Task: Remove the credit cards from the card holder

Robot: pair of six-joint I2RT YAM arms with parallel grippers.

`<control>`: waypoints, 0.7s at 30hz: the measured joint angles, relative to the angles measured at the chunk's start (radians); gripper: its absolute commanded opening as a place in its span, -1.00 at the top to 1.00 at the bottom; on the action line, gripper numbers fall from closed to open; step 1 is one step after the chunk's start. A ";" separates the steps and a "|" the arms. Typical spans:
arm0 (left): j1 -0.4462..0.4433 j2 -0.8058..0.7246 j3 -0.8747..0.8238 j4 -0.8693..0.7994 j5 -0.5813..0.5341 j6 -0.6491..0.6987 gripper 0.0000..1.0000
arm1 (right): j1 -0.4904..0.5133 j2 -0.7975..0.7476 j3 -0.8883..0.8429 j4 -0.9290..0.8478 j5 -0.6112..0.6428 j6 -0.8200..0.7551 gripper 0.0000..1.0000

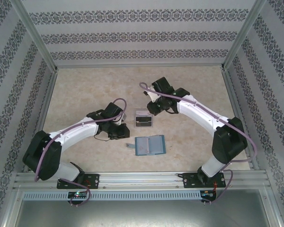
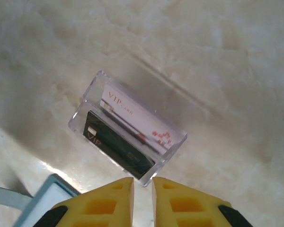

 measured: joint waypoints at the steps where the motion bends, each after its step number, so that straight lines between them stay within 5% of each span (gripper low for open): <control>1: -0.006 0.014 0.006 0.004 0.003 0.000 0.63 | 0.009 -0.016 -0.029 0.015 0.002 0.052 0.61; 9: -0.061 0.123 0.045 0.023 0.015 0.000 0.76 | 0.097 -0.111 -0.210 0.094 -0.032 0.399 0.59; 21: -0.084 0.186 0.053 0.021 0.014 0.005 0.87 | 0.199 -0.128 -0.324 0.159 -0.081 0.638 0.57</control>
